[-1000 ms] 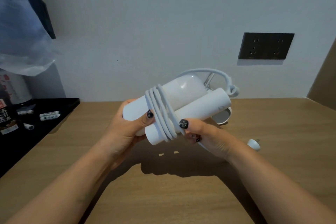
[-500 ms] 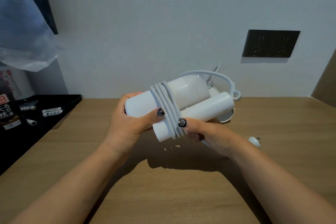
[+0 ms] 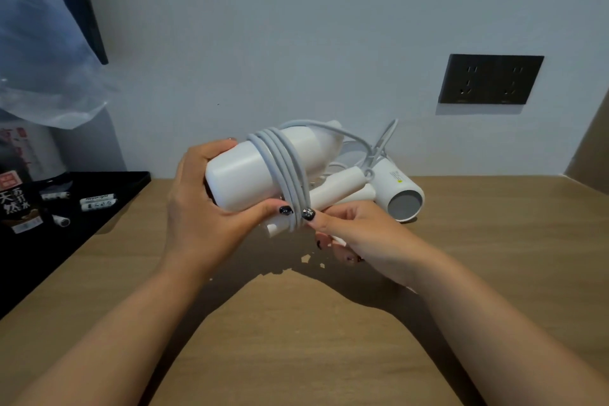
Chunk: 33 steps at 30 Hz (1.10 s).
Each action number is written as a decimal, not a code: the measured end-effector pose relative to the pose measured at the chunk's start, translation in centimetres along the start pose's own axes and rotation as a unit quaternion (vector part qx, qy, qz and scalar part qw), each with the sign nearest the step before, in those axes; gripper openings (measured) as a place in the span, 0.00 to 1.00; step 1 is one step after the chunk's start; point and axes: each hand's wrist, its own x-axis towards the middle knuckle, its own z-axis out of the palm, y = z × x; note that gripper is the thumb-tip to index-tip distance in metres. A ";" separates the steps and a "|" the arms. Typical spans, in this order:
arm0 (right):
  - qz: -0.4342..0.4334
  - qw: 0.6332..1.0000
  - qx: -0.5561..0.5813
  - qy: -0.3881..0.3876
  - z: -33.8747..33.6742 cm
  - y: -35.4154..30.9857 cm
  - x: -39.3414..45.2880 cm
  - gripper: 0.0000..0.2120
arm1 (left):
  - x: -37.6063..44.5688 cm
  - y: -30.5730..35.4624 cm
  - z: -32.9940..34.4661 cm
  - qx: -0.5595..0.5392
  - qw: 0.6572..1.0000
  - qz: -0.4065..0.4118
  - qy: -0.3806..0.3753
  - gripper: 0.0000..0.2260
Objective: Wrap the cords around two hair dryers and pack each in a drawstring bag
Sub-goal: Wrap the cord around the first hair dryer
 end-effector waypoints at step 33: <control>-0.031 0.979 0.174 0.101 -0.1 -2.3 -0.8 0.08 | -1.7 0.1 2.2 -0.126 0.961 -0.173 -0.173 0.32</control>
